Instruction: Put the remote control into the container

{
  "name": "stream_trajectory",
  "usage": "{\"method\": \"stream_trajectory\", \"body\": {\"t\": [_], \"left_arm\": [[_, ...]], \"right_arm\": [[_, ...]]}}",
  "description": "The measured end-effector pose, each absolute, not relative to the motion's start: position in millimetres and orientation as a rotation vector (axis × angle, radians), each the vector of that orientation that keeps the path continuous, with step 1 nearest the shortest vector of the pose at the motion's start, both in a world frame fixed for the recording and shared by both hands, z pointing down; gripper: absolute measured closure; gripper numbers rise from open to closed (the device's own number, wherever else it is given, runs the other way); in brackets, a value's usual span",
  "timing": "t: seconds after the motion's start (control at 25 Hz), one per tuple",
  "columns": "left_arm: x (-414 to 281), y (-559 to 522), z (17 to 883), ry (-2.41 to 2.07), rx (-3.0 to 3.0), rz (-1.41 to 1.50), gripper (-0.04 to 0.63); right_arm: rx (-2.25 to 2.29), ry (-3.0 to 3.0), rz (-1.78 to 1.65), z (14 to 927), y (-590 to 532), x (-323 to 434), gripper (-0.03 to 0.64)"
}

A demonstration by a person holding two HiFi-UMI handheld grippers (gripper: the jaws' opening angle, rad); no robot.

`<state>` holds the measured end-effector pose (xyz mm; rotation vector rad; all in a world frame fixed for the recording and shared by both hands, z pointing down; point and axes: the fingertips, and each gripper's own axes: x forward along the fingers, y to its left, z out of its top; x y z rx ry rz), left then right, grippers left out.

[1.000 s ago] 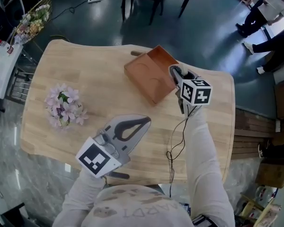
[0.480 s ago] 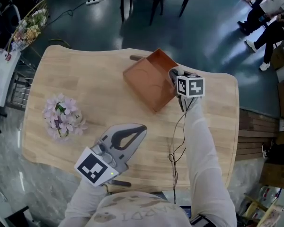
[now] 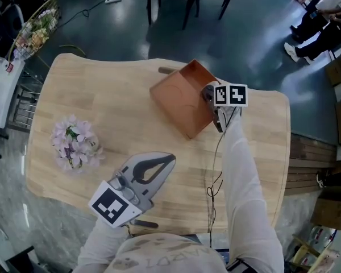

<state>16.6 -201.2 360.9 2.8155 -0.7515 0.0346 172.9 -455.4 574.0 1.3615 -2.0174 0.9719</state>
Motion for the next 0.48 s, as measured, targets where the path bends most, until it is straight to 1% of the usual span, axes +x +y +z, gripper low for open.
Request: {"method": "stream_trajectory", "body": {"t": [0.24,0.48], "left_arm": [[14.0,-206.3,366.5,-0.752,2.811,0.044,0.583],[15.6,-209.5,369.8,-0.747,2.813,0.053,0.583]], "right_arm": [[1.298,-1.953,1.250,592.9,-456.9,175.5,0.499],[1.113,-1.853,1.513,602.7,-453.0,171.1,0.499]]}}
